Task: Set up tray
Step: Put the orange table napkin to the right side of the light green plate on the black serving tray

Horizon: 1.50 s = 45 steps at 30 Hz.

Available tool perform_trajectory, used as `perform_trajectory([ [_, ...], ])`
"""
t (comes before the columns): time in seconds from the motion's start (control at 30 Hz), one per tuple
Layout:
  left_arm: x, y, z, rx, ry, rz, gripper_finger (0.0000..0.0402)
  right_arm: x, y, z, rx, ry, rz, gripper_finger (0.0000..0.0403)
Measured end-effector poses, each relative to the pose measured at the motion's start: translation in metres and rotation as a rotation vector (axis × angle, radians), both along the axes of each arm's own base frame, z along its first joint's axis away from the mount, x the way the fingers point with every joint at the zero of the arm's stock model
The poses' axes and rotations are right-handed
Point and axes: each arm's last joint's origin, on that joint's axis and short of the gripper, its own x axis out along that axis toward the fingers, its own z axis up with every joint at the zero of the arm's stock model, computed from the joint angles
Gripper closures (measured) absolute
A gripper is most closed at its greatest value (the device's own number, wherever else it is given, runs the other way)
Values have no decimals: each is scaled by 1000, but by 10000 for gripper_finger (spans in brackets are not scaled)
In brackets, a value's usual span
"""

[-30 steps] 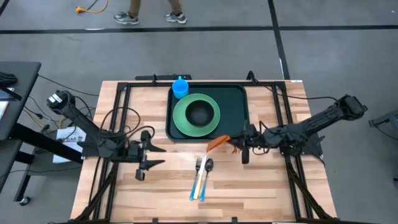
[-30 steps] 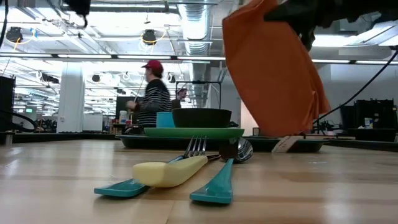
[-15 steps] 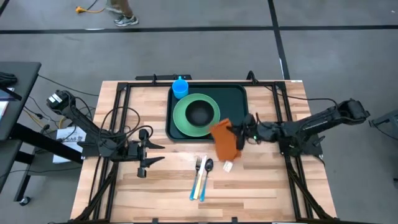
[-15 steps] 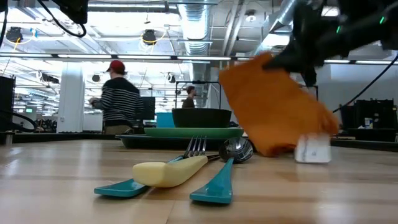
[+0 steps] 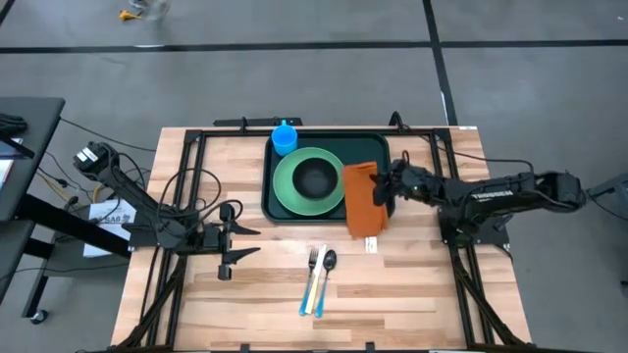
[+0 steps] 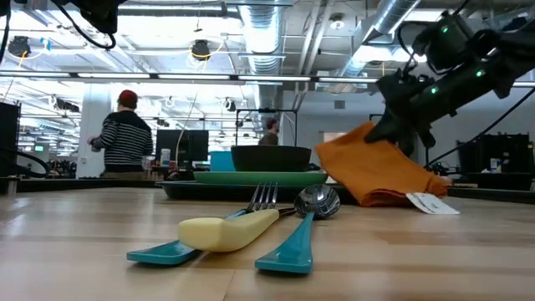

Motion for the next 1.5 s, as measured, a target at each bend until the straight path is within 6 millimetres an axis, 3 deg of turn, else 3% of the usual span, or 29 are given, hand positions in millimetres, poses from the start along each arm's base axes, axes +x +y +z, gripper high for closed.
perform_trajectory([
  [0.53,0,0,-3,19,24,9,233,-20,-44,-12,88,64,-156,403],
  [0.83,0,0,-3,11,23,11,233,-3,-58,-34,115,78,-146,403],
  [1.13,0,0,-3,-9,22,10,233,25,-75,-38,110,120,-152,403],
  [1.5,0,0,-3,-7,25,9,233,26,-83,-49,89,187,-304,403],
])
